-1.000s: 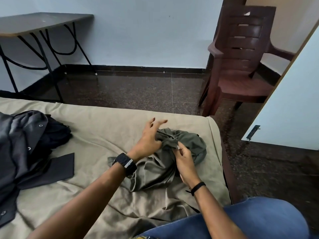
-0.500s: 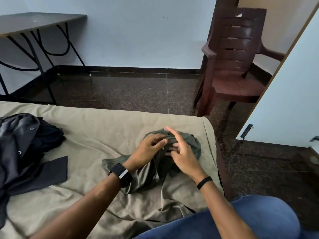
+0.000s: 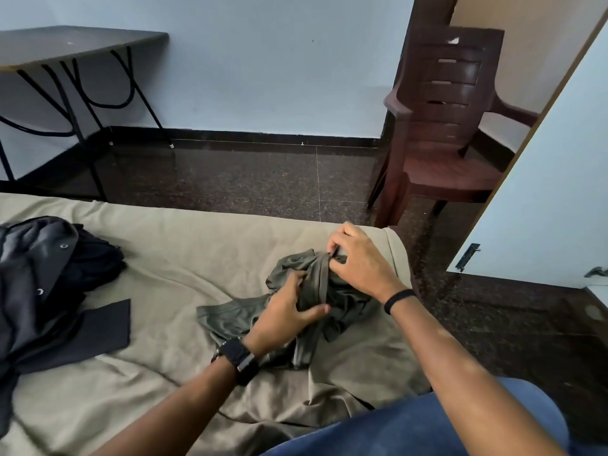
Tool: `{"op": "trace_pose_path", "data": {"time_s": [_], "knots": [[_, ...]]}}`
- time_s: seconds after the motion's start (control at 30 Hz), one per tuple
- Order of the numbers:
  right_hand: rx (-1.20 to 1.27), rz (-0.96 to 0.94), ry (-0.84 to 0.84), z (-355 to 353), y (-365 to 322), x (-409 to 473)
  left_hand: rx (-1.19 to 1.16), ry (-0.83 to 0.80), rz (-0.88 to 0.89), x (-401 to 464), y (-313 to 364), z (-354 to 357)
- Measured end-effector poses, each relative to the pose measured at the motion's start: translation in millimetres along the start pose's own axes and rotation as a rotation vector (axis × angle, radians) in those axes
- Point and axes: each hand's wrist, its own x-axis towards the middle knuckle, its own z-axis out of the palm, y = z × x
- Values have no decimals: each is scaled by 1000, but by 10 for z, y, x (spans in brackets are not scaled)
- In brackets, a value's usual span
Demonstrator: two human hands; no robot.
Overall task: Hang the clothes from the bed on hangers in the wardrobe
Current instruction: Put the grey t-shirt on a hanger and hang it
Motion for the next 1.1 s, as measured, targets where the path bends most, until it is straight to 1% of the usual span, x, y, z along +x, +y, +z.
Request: {"op": "trace_pose_path", "data": {"time_s": [0.07, 0.13, 0.17, 0.2, 0.3, 0.37, 0.4, 0.43, 0.47, 0.53, 0.57, 0.67, 0.73, 0.8, 0.87, 0.93, 1.03, 1.1], "knots": [[30, 0, 34, -93, -9, 72, 245, -14, -9, -104, -118, 61], [70, 18, 59, -205, -8, 146, 483, 27, -17, -214, -226, 107], [98, 36, 73, -261, -7, 181, 563, 63, -12, -251, -268, 116], [141, 62, 83, -306, -2, 211, 584, 105, -7, -274, -297, 113], [198, 123, 107, -424, 16, 280, 448, 238, 26, -257, -249, 67], [241, 150, 113, -509, 34, 332, 436, 333, 120, -228, -209, 50], [267, 169, 112, -562, 36, 364, 456, 352, 179, -212, -200, 53], [276, 185, 105, -610, 40, 393, 500, 328, 207, -200, -206, 69], [263, 191, 95, -662, 40, 419, 566, 267, 191, -181, -217, 93], [217, 172, 71, -742, 18, 458, 720, 153, 74, -117, -272, 150], [203, 164, 68, -772, -2, 468, 779, 132, 21, -81, -292, 164], [196, 158, 80, -828, -52, 478, 828, 187, -38, 49, -292, 127], [187, 160, 79, -861, -55, 487, 756, 244, -5, 148, -254, 45], [187, 170, 84, -921, -44, 493, 634, 288, 46, 257, -182, -76], [216, 184, 112, -1015, -11, 503, 449, 337, 97, 410, -89, -229], [244, 191, 145, -1147, 20, 517, 229, 368, 104, 572, 47, -449], [154, 180, 190, -1406, 39, 583, -107, 389, 71, 759, 334, -887], [74, 177, 205, -1611, 16, 660, -167, 434, 110, 873, 580, -1209]]}}
